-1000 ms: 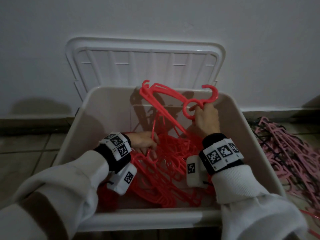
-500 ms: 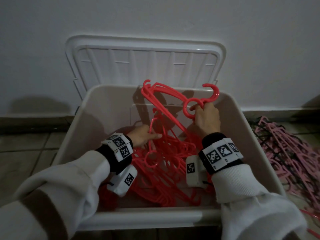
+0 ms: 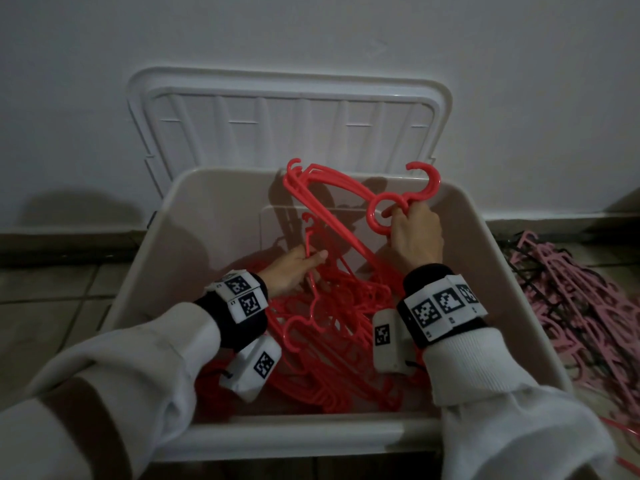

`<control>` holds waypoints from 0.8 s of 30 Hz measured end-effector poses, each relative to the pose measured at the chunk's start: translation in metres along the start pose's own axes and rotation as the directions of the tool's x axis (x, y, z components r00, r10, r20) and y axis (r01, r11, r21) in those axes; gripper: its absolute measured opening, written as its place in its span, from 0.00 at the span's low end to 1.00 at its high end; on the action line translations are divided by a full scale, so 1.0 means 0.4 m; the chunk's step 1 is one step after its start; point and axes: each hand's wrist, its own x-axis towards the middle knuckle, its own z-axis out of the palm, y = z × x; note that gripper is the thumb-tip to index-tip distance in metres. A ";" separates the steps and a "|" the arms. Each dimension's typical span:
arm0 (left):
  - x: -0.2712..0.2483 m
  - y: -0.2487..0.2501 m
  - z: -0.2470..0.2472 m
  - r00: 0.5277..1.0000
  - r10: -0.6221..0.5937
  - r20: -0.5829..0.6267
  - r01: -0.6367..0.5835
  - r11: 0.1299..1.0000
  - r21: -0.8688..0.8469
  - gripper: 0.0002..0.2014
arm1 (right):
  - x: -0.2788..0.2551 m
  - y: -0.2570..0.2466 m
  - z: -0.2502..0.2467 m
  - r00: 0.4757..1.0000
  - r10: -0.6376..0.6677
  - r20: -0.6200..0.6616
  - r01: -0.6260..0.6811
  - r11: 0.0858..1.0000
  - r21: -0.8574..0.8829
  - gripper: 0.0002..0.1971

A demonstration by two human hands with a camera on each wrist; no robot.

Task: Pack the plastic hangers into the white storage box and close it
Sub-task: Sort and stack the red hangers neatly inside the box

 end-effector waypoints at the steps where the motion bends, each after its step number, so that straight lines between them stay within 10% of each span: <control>1: -0.004 0.006 0.002 1.000 -0.025 0.009 0.026 0.999 -0.033 0.12 | 0.001 0.001 0.000 1.000 -0.003 -0.003 0.003 1.000 -0.001 0.15; 15: -0.019 0.018 0.004 0.982 -0.090 0.163 0.088 0.996 0.018 0.18 | 0.002 0.004 0.002 1.000 -0.021 -0.011 0.021 0.999 -0.029 0.15; 24: -0.009 0.012 -0.002 0.993 -0.062 0.105 0.042 0.983 0.177 0.38 | 0.001 0.003 0.003 1.000 -0.015 -0.009 0.015 1.000 -0.023 0.15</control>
